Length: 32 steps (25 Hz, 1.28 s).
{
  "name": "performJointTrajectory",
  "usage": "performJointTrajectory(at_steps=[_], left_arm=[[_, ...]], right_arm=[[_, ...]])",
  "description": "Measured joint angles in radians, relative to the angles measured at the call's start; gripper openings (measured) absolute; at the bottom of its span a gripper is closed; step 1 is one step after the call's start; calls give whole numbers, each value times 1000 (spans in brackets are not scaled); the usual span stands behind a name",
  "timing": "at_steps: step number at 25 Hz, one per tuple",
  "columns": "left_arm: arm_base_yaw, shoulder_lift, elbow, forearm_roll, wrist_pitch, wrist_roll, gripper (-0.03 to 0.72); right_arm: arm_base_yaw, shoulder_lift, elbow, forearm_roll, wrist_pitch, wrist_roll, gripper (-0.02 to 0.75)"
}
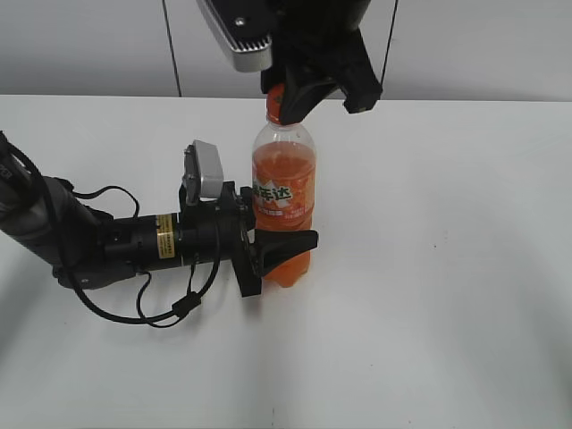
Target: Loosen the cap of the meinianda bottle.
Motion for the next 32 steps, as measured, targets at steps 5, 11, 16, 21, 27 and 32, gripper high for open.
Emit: performJointTrajectory(at_steps=[5,11,16,21,27,32], left_arm=[[0,0,0,0,0,1,395],[0,0,0,0,0,1,395],[0,0,0,1,0,1,395],[0,0,0,1,0,1,395],[0,0,0,1,0,1,395],[0,0,0,1,0,1,395]], right_arm=[[0,0,0,1,0,-9,268],[0,0,0,-7,0,-67,268],[0,-1,0,-7,0,-180,268],[1,-1,0,-11,0,-344,268],[1,-3,0,-17,0,-421,268],[9,-5,0,-26,0,-438,267]])
